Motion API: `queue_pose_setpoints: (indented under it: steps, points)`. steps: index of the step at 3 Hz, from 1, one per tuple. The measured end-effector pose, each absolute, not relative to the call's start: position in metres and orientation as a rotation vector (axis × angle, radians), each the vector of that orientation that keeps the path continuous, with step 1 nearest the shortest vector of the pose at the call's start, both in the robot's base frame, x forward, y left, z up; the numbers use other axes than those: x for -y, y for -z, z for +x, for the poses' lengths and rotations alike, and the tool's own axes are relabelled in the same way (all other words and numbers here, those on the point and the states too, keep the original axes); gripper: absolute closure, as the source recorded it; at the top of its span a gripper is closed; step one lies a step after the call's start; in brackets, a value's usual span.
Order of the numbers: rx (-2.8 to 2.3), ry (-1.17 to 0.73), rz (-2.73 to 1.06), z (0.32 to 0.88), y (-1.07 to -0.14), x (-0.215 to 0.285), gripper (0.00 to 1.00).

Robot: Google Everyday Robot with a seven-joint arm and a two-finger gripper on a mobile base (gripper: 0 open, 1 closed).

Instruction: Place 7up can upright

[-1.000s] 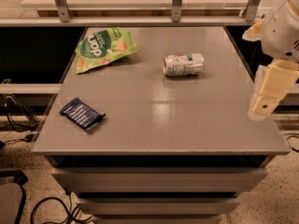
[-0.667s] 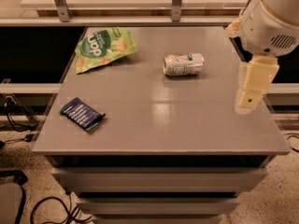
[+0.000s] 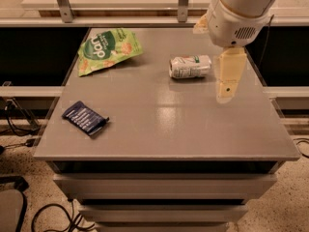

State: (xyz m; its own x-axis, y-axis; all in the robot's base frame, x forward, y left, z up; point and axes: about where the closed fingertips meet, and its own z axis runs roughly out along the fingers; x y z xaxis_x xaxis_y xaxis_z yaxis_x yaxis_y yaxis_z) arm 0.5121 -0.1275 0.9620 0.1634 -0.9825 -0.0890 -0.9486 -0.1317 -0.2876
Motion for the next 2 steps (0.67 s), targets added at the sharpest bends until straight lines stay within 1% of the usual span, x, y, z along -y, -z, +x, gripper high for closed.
queue_pose_setpoints:
  steps: [2]
  points:
    - [-1.702,0.193,-2.335,0.559,-0.941,0.087,0.0]
